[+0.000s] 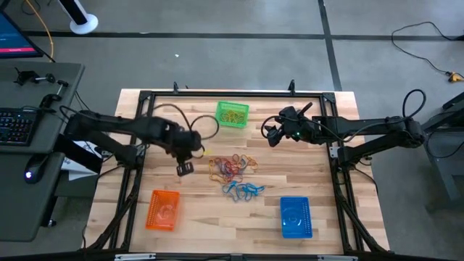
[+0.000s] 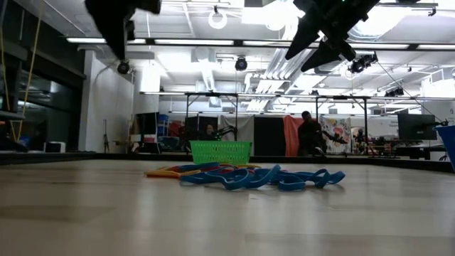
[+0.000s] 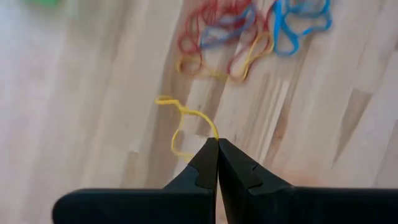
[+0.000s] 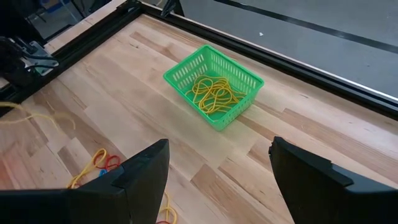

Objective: Sort rubber bands into baskets
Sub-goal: Put the yellow rubber band into the green bin

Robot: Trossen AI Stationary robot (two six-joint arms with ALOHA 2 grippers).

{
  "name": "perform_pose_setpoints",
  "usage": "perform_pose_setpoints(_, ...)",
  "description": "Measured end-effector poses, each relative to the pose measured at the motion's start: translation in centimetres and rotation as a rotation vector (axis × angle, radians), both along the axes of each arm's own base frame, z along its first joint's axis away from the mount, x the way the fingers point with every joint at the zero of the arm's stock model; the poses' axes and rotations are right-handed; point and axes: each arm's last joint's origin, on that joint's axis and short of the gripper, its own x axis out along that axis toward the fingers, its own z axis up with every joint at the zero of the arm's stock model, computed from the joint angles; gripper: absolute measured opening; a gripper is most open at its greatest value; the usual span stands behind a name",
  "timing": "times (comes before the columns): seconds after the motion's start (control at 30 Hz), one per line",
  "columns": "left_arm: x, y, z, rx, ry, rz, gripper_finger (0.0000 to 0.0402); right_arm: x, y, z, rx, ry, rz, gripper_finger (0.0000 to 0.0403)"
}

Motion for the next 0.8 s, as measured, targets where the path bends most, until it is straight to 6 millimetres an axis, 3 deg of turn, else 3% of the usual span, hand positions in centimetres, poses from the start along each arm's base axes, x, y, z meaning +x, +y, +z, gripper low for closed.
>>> perform_pose_setpoints(0.17,0.4,1.2,2.9,0.044,-0.098,-0.062,0.0000,0.1,0.0,0.1,0.002,-0.017,-0.001,0.0265)
perform_pose_setpoints(0.3,1.3,3.0,3.6,0.134,-0.196,-0.035,0.0000,0.4,0.0,0.5,0.010,-0.071,0.011,0.0265)
perform_pose_setpoints(0.53,4.8,8.2,2.1,0.228,-0.326,0.064,0.0000,1.4,0.2,2.0,0.034,-0.266,0.071,0.0265)
perform_pose_setpoints(0.8,9.3,13.9,-1.4,0.327,-0.412,0.116,0.0000,1.8,0.2,3.0,0.031,-0.382,0.080,0.0265)
